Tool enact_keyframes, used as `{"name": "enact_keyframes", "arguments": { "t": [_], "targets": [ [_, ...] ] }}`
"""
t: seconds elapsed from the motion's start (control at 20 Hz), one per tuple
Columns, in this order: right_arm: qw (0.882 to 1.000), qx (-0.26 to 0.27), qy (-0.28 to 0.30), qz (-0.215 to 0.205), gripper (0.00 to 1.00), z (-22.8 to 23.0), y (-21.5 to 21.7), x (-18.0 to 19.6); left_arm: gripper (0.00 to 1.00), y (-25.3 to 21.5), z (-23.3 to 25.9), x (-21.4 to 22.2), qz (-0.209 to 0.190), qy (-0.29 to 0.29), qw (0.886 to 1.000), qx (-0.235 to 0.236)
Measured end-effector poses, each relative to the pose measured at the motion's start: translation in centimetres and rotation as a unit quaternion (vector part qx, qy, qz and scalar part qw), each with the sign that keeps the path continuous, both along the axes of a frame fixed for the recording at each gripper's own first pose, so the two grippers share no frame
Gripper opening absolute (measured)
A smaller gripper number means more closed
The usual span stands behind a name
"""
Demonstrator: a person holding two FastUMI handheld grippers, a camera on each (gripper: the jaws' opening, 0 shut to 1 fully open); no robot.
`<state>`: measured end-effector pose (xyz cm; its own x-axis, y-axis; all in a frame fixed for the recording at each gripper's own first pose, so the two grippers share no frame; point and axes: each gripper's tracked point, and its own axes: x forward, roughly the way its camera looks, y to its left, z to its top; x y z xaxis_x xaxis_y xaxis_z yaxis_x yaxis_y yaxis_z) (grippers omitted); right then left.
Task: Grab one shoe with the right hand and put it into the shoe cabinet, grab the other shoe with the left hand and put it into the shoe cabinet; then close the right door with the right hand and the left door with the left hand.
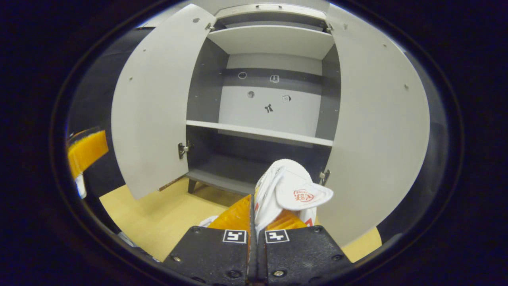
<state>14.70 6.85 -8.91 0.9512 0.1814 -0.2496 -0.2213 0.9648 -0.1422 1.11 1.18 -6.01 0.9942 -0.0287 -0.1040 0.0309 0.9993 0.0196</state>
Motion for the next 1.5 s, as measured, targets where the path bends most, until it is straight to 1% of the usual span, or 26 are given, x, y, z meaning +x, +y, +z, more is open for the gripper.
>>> {"name": "enact_keyframes", "arguments": {
  "t": [0.2, 0.3, 0.5, 0.6, 0.7, 0.8, 0.95, 1.1, 1.25, 1.3, 1.45, 1.5],
  "targets": [
    [1.000, -0.004, -0.026, 0.007, 0.04, 5.7, 0.9, 4.4, 0.95, -0.2, 0.4, -0.4, 0.000, -0.010, 1.000, -0.007],
    [0.999, -0.007, -0.033, 0.000, 0.04, 8.3, 1.0, 7.7, 0.95, -0.4, 0.4, -0.4, -0.002, -0.009, 1.000, -0.010],
    [1.000, -0.013, -0.014, -0.012, 0.04, 11.4, 1.2, 14.7, 0.95, -0.3, 0.4, -0.3, -0.003, -0.010, 1.000, -0.017],
    [1.000, -0.015, -0.007, -0.024, 0.04, 12.0, 1.1, 18.2, 0.95, 0.0, 0.2, -0.2, 0.000, -0.009, 1.000, -0.018],
    [0.998, -0.053, 0.005, -0.036, 0.04, 11.7, 0.7, 21.5, 0.95, 0.5, 0.0, -0.3, 0.007, -0.004, 1.000, -0.017],
    [0.994, -0.090, 0.035, -0.045, 0.04, 10.7, 0.5, 23.7, 0.95, 1.4, -0.2, -0.3, 0.016, -0.003, 1.000, -0.017],
    [0.991, -0.089, 0.087, -0.047, 0.04, 8.8, 1.0, 26.7, 0.95, 2.6, -0.7, 0.1, 0.031, 0.004, 0.999, -0.017],
    [0.988, -0.083, 0.112, -0.063, 0.04, 8.5, 1.0, 28.6, 0.95, 3.8, -1.2, 0.1, 0.047, 0.012, 0.999, -0.020],
    [0.985, -0.096, 0.126, -0.068, 0.04, 8.6, 0.7, 30.1, 0.95, 4.6, -1.6, 0.2, 0.055, 0.019, 0.998, -0.026],
    [0.982, -0.104, 0.144, -0.067, 0.04, 8.0, 0.6, 30.5, 0.95, 4.8, -1.6, 0.2, 0.058, 0.020, 0.998, -0.025],
    [0.975, -0.086, 0.195, -0.070, 0.04, 6.9, 0.6, 30.9, 0.95, 5.1, -1.4, 0.3, 0.060, 0.014, 0.998, -0.020],
    [0.973, -0.081, 0.201, -0.073, 0.04, 6.8, 0.5, 30.9, 0.95, 5.1, -1.4, 0.4, 0.061, 0.012, 0.998, -0.018]
  ]
}}
